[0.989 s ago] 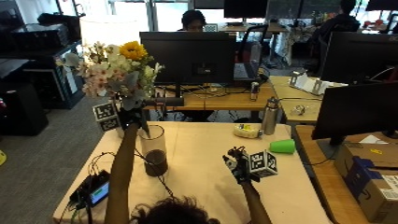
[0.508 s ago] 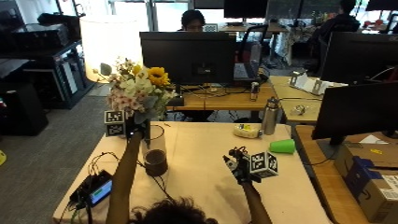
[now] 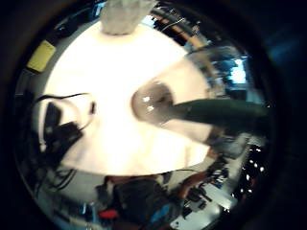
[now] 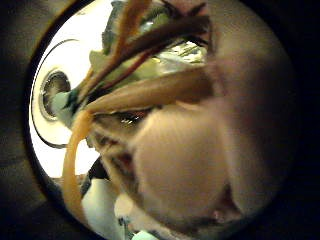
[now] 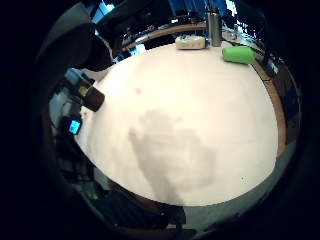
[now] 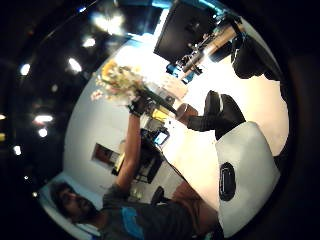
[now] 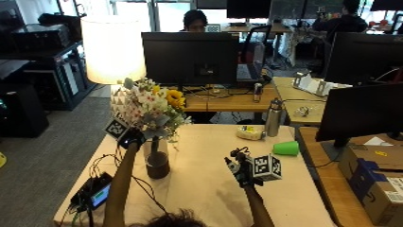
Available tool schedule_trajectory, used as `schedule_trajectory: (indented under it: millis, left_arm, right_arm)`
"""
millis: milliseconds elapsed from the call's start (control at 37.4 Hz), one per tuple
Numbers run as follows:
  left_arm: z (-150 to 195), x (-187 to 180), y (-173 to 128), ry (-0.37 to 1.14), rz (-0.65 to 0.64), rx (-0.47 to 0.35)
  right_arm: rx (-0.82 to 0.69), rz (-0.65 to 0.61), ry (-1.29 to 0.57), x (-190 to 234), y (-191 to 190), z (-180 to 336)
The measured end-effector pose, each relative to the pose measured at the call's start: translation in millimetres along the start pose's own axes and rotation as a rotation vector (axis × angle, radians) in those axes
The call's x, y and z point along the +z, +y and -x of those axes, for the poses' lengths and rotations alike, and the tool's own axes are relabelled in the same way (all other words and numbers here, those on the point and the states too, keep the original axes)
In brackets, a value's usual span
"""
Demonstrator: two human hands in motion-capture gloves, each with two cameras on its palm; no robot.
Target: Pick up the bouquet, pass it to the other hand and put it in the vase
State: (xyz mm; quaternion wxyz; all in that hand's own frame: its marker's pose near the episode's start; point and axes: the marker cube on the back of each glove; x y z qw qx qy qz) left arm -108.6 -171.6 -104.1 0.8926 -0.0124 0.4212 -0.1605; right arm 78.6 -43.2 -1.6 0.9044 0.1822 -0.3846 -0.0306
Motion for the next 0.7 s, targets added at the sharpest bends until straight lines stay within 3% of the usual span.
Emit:
schedule_trajectory:
  millis: [80, 160, 241, 401, 508, 695]
  left_arm:
    - [25.4, 3.5, -11.3, -0.095, 0.079, -0.036]
    - [39.3, 1.5, -8.2, -0.016, 0.116, -0.054]
    - [46.8, -5.6, -12.4, 0.044, 0.078, -0.016]
    - [54.3, -24.3, -0.5, 0.019, 0.029, 0.017]
    - [65.9, -43.6, -11.0, 0.123, -0.047, 0.087]
    - [51.0, -69.4, 18.5, 0.294, -0.109, 0.19]
  right_arm:
    - [0.0, -0.003, -0.003, -2.6, 1.4, 1.5]
    - [0.0, -0.007, 0.001, -3.1, 1.3, 0.9]
    - [-0.006, -0.012, 0.0, -2.1, 0.7, 1.2]
    - [-0.002, -0.008, -0.01, 0.1, 1.2, 4.3]
    - [-0.007, -0.002, -0.018, 5.4, -0.8, 5.3]
    - [-0.02, 0.007, -0.024, 13.8, -2.3, 10.2]
